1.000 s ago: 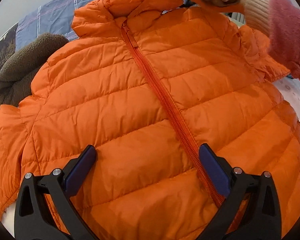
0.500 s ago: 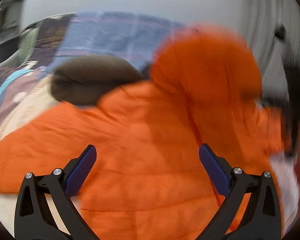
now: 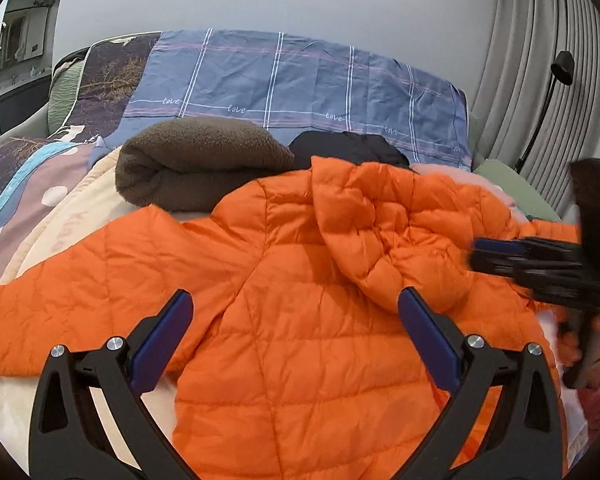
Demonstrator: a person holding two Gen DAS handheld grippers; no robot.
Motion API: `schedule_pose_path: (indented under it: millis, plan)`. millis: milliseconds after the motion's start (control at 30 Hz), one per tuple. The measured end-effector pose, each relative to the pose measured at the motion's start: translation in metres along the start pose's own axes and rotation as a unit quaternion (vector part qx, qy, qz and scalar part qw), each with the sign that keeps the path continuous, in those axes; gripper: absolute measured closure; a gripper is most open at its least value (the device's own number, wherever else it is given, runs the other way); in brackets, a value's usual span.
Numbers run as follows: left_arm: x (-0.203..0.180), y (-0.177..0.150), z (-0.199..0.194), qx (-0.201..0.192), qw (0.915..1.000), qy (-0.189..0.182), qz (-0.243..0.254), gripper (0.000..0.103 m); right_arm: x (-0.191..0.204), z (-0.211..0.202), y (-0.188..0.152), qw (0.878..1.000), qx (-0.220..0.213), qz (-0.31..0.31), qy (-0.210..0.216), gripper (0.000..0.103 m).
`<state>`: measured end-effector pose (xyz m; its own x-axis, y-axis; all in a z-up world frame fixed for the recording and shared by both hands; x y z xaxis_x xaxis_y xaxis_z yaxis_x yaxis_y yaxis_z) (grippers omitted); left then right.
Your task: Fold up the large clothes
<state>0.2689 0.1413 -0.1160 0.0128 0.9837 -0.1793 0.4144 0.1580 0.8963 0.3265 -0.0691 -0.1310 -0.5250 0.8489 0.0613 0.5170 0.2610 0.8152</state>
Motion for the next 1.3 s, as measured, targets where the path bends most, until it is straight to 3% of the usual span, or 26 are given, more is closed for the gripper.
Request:
schedule_pose_path:
  millis: [100,133,267,367,500,633,700,767,933,1033,1100,1200,1267,1300]
  plan:
    - [0.024,-0.006,-0.013,0.006,0.9996,0.026,-0.008,0.002,-0.018,0.057,-0.049,0.992,0.098,0.058,-0.051,0.059]
    - [0.033,-0.009,-0.018,0.009,0.9993,0.035,-0.011,0.003,-0.021,0.065,-0.06,0.991,0.099,0.066,-0.056,0.059]
    - [0.082,-0.021,-0.048,0.011,0.9969,0.052,-0.058,0.006,-0.015,0.051,-0.053,0.993,0.081,0.037,-0.071,0.058]
    - [0.12,-0.04,-0.066,0.024,0.9913,0.065,-0.112,0.007,-0.008,0.03,-0.043,0.993,0.074,0.058,-0.067,0.049]
    - [0.17,-0.065,-0.079,0.043,0.9782,0.109,-0.171,0.013,-0.004,0.019,-0.021,0.994,0.048,0.076,-0.068,0.049]
    - [0.21,-0.078,-0.086,0.037,0.9653,0.144,-0.215,0.013,-0.003,0.029,-0.009,0.992,0.033,0.094,-0.08,0.047]
    - [0.227,-0.085,-0.083,0.042,0.9576,0.156,-0.238,0.015,-0.01,0.042,-0.014,0.989,0.041,0.107,-0.091,0.042]
    - [0.244,-0.094,-0.076,0.055,0.9461,0.16,-0.276,0.02,-0.024,0.071,-0.051,0.981,0.088,0.136,-0.108,0.037]
    - [0.284,-0.103,-0.066,0.056,0.9158,0.152,-0.367,0.024,-0.014,0.075,-0.059,0.987,0.034,0.059,-0.144,0.032]
    - [0.306,-0.101,-0.058,0.048,0.8964,0.159,-0.411,0.025,-0.015,0.076,-0.06,0.988,0.026,0.065,-0.139,0.032]
    - [0.317,-0.099,-0.053,0.046,0.8903,0.17,-0.42,0.026,-0.016,0.077,-0.06,0.988,0.025,0.071,-0.134,0.031]
    - [0.333,-0.095,-0.045,0.055,0.8936,0.196,-0.4,0.047,-0.018,0.076,-0.06,0.988,0.02,0.071,-0.134,0.031]
    - [0.344,-0.091,-0.044,0.056,0.8995,0.212,-0.378,0.081,-0.017,0.073,-0.062,0.988,0.015,0.075,-0.131,0.031]
    - [0.348,-0.085,-0.045,0.052,0.902,0.212,-0.372,0.09,-0.018,0.073,-0.062,0.989,0.014,0.078,-0.129,0.031]
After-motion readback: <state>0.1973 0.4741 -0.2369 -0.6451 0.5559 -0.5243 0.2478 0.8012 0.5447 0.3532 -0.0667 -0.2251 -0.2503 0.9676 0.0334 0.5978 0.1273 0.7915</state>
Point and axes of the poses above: each gripper's, at about its wrist camera, not at the fingertips, and z roughly the way its jaws point, x to its left, y to its top, the point moved 10 cm from there along z, roughly the way its jaws point, and after that the axes turned 13 degrees about -x, right-handed, at the moved point
